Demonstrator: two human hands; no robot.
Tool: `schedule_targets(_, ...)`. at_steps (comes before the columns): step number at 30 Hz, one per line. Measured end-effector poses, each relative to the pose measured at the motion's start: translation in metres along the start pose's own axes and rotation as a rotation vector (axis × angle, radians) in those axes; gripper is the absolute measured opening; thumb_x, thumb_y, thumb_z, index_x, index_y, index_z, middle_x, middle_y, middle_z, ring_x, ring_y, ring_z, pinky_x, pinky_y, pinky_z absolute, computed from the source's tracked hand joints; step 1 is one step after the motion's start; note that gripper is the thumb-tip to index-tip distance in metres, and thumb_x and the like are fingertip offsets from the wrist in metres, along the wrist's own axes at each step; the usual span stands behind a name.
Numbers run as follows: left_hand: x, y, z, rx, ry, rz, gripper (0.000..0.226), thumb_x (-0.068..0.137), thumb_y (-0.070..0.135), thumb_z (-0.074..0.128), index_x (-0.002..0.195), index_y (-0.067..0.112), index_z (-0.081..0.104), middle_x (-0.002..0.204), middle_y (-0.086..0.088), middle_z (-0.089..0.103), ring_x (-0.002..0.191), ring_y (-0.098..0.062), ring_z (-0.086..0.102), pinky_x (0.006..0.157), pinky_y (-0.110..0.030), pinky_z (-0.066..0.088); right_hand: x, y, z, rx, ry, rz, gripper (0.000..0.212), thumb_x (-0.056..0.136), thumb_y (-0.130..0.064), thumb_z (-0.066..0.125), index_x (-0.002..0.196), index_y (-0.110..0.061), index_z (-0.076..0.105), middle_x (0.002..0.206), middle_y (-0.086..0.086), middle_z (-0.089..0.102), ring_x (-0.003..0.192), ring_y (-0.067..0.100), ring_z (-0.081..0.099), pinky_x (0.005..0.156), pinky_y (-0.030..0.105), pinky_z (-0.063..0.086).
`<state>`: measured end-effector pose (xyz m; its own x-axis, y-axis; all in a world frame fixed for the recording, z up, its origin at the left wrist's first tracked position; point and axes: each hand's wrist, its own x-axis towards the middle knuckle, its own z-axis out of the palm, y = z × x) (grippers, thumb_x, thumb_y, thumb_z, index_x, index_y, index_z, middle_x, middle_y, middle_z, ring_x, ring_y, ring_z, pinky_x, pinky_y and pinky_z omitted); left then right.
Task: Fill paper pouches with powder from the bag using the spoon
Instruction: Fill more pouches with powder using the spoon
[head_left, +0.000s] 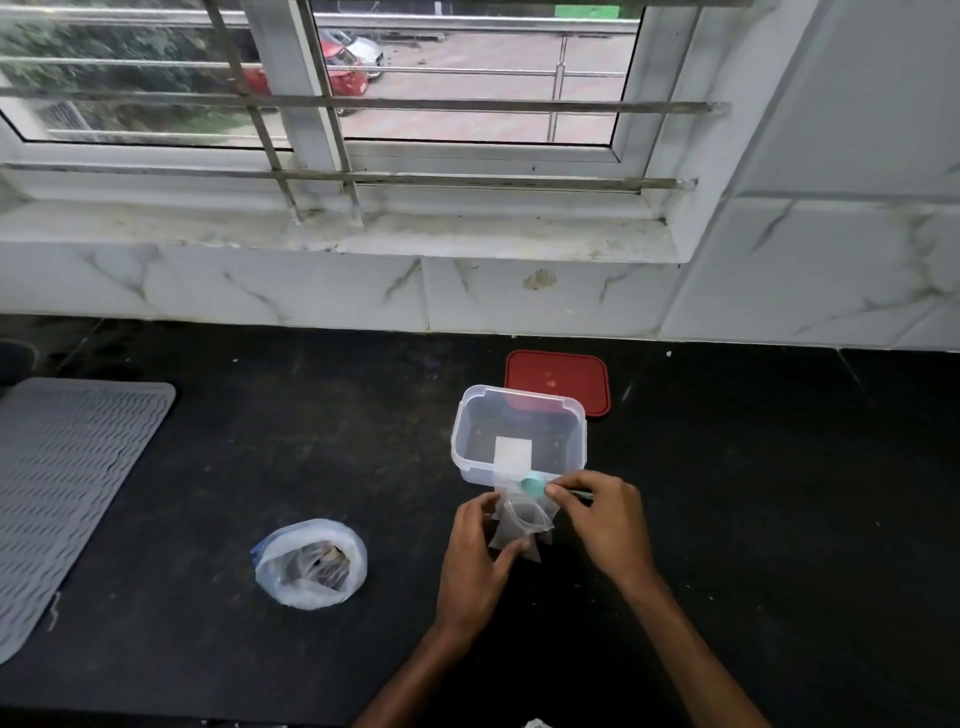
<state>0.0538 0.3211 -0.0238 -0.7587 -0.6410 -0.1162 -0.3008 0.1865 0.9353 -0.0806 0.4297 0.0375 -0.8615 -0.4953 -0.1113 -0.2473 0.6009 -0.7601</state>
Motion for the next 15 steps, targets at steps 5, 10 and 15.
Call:
schedule_targets(5,-0.006,-0.002,-0.048,0.095,0.2,0.056,0.048,0.087,0.034,0.071,0.13,0.032,0.049,0.126,0.02,0.05,0.116,0.002,0.053,0.092,-0.021,0.049,-0.013,-0.035,0.009,0.226,-0.052,0.057,0.002,0.087,-0.024,0.074,0.087,-0.026,0.074,0.077,-0.013,0.074,0.078,-0.002,0.069,0.074,0.022,0.055)
schedule_targets(10,-0.015,-0.024,-0.129,0.09,0.628,-0.025,0.035,0.087,0.012,0.07,0.117,0.02,0.056,0.111,0.003,0.061,0.1,-0.012,0.059,0.088,-0.024,0.044,-0.037,-0.092,0.065,0.238,-0.356,-0.03,0.004,0.09,-0.025,0.07,0.092,-0.024,0.072,0.078,-0.008,0.074,0.071,-0.001,0.068,0.063,0.017,0.051)
schedule_targets(15,-0.036,-0.074,-0.19,0.187,0.871,-0.348,0.052,0.078,0.02,0.081,0.12,0.002,0.056,0.118,-0.019,0.057,0.112,-0.036,0.054,0.097,-0.045,0.043,-0.049,-0.125,0.154,-0.179,-0.528,-0.311,0.014,0.09,-0.034,0.067,0.095,-0.024,0.075,0.089,-0.007,0.075,0.076,0.002,0.067,0.073,0.022,0.055)
